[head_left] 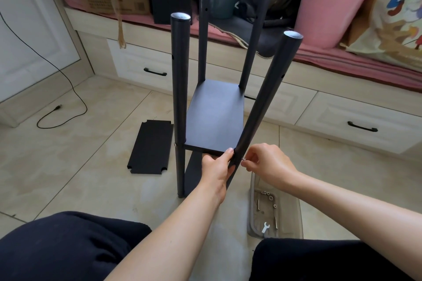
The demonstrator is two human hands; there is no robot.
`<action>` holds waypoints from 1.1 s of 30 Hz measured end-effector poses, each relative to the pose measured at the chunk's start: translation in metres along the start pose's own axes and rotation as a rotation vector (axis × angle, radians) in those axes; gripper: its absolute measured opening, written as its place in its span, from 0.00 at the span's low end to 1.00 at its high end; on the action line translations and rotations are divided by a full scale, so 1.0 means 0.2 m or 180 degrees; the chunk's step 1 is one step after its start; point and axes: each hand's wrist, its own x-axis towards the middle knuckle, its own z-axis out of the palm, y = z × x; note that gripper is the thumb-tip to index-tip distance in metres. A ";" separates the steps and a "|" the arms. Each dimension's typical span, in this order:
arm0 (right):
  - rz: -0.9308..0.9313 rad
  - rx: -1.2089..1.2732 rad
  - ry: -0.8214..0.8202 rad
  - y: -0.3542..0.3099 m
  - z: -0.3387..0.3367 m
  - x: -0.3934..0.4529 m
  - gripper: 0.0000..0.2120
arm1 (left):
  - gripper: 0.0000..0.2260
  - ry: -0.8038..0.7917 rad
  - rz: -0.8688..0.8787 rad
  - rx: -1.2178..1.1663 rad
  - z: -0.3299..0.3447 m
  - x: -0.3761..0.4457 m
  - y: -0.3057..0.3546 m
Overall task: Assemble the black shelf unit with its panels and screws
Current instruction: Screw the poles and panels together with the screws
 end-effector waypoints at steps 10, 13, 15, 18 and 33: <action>-0.0109 0.0295 -0.0023 0.02 0.01 0.00 0.06 | 0.15 -0.0003 -0.0057 -0.0017 0.00 0.00 0.00; -0.0074 0.0451 0.0126 0.02 0.00 0.00 0.05 | 0.16 -0.0021 -0.0058 -0.0018 0.00 0.00 0.00; -0.0054 0.0578 0.0140 0.01 0.01 0.00 0.06 | 0.16 -0.0034 -0.0053 -0.0031 0.00 0.00 0.00; 0.0116 0.0896 -0.0014 0.02 0.01 0.01 0.06 | 0.15 -0.0042 -0.0082 -0.0077 0.00 0.00 0.00; 0.0090 0.0597 -0.0115 0.03 0.01 0.01 0.13 | 0.17 -0.0036 -0.0077 -0.0205 0.01 0.02 -0.01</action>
